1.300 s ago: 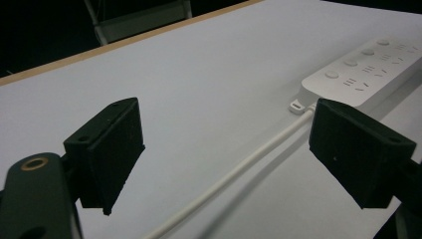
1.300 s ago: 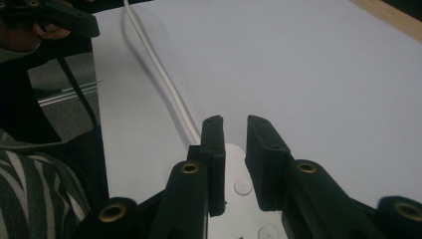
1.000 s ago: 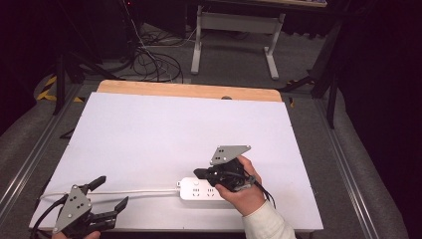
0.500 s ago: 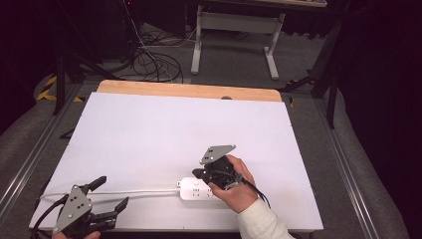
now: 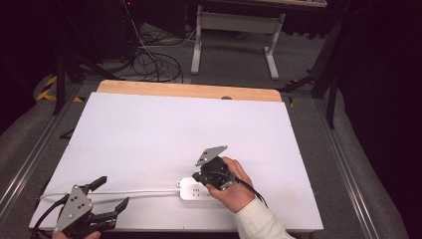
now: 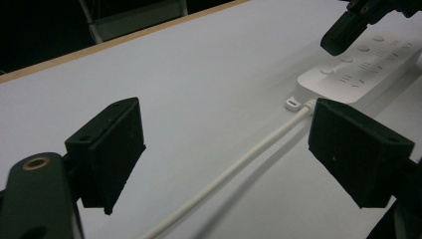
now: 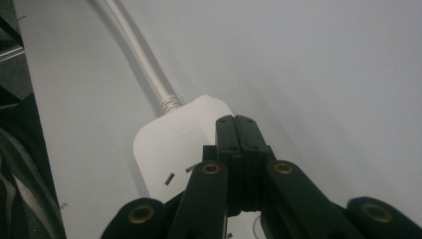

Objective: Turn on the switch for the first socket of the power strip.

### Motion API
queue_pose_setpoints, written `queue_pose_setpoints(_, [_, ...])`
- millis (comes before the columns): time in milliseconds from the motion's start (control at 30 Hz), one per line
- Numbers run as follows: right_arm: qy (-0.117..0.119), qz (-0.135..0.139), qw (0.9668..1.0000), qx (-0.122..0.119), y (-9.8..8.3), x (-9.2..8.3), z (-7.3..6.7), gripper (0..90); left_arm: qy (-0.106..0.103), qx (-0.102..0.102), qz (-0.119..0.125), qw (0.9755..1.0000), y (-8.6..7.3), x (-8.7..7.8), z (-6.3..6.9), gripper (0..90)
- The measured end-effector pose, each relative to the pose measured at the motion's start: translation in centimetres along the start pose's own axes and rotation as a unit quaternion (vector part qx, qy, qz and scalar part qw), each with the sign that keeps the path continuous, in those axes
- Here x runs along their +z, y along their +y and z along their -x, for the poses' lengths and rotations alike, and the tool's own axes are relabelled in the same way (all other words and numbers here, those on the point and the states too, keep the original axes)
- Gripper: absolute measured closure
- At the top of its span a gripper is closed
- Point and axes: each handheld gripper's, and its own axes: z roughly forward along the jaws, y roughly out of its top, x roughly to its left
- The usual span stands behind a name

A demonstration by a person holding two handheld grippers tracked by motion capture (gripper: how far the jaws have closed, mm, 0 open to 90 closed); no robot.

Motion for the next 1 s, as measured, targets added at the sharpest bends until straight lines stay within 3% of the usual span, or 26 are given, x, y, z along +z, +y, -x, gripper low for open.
queue_pose_setpoints(400, [0.001,-0.025,0.9997,-0.004,-0.2,1.0,-0.1,90.0,-0.001,0.000,-0.001,1.0000,0.0,0.0,0.0,15.1])
queue_pose_setpoints(867, [-0.011,-0.028,0.9995,-0.007,-0.4,1.5,-0.3,90.0,0.000,0.000,-0.001,1.0000,0.0,0.0,0.0,15.1])
queue_pose_setpoints(1000, [-0.003,-0.032,0.9994,-0.011,-0.4,1.4,-0.3,90.0,0.000,0.000,0.000,1.0000,0.0,0.0,0.0,15.0])
